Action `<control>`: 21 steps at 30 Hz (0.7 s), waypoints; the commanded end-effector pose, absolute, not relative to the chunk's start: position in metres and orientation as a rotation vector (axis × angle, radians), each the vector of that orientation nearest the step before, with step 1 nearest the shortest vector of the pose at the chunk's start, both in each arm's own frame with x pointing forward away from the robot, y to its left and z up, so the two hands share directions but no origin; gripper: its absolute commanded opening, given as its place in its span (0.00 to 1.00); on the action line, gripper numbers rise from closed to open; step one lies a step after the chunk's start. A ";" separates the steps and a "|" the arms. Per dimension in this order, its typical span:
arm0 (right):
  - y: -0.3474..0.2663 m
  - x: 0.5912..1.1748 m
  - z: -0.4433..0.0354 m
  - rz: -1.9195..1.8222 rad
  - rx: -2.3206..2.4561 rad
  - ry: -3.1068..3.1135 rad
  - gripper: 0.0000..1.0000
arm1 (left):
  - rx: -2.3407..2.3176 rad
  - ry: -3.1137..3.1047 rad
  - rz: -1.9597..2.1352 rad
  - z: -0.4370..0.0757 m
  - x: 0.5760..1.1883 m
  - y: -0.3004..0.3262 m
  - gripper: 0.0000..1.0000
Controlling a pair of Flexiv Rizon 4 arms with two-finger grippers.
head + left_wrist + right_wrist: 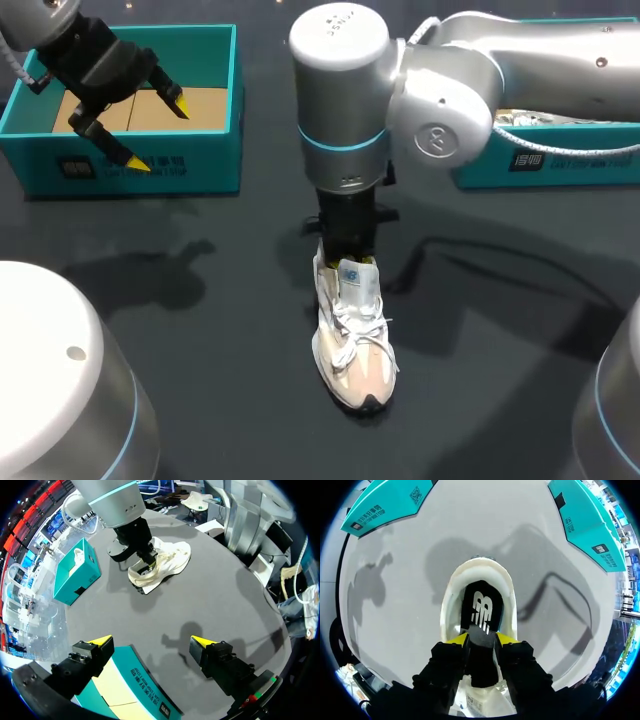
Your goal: Take the shoe out of the shoebox, open the shoe tongue, remove and reinsert the insole, then place the shoe into the shoebox
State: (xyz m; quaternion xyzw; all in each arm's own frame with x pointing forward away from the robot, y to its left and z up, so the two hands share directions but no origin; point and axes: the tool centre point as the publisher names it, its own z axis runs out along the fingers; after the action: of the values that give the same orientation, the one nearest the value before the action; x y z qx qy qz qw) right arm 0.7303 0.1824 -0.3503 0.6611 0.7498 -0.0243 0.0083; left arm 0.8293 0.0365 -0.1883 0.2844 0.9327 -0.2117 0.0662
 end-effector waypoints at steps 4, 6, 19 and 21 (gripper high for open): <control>0.177 0.724 -0.347 -0.067 2.067 2.351 0.34 | 0.860 2.814 -0.635 -0.189 0.830 0.036 1.00; 0.177 0.723 -0.346 -0.074 2.063 2.356 0.35 | 0.860 2.814 -0.635 -0.189 0.830 0.036 1.00; 0.185 0.722 -0.347 -0.151 2.018 2.452 0.50 | 0.860 2.814 -0.635 -0.189 0.830 0.036 1.00; 0.185 0.722 -0.347 -0.153 2.018 2.456 0.54 | 0.860 2.814 -0.635 -0.189 0.830 0.036 1.00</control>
State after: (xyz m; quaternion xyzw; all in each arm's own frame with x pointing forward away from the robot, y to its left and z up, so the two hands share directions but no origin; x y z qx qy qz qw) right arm 0.7205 0.1822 -0.3439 0.6345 0.7713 -0.0457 -0.0193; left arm 0.8293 0.0365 -0.1883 0.2844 0.9327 -0.2117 0.0662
